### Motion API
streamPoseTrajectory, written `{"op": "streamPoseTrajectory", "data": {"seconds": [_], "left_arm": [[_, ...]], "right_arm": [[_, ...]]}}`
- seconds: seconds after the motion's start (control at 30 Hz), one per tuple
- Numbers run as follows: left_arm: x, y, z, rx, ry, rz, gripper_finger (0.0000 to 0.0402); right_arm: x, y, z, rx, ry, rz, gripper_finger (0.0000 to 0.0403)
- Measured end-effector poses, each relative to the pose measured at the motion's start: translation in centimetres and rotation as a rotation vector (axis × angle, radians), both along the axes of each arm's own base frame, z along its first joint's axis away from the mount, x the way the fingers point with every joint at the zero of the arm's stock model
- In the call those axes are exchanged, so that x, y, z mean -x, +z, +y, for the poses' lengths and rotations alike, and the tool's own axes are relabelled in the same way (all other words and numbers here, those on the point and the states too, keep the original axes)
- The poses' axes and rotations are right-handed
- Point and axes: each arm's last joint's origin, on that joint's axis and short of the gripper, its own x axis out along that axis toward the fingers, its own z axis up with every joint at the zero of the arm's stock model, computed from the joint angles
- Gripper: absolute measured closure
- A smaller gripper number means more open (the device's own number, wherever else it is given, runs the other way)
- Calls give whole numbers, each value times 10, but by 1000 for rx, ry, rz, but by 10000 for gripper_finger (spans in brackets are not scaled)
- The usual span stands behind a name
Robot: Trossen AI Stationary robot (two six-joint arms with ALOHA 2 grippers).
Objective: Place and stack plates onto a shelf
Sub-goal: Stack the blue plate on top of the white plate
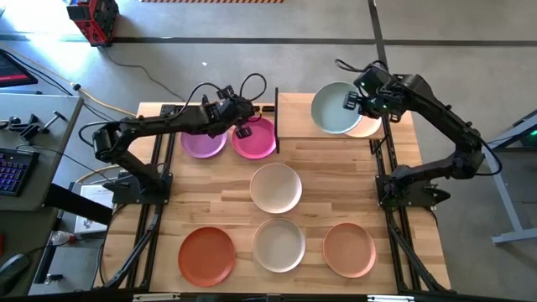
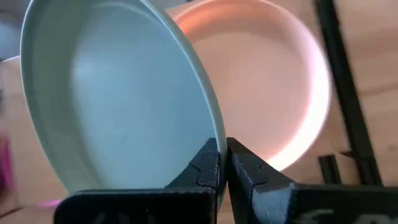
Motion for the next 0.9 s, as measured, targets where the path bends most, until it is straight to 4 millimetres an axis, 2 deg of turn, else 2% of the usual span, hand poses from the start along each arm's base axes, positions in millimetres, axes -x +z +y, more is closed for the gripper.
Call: {"op": "streamPoseTrajectory", "data": {"seconds": [0.33,0.43,0.57,0.73,0.9], "left_arm": [[7,0,14,-7,29,23,284],[9,0,18,-8,39,27,284],[11,0,21,-6,52,32,284],[12,0,23,-5,56,36,284],[12,0,23,-5,56,36,284]], "right_arm": [[11,-4,11,24,-161,53,403],[20,-11,16,50,-232,47,403],[34,-21,26,114,-340,-43,403],[38,-36,29,175,-364,-164,403],[40,-52,31,157,-403,-163,403]]}}
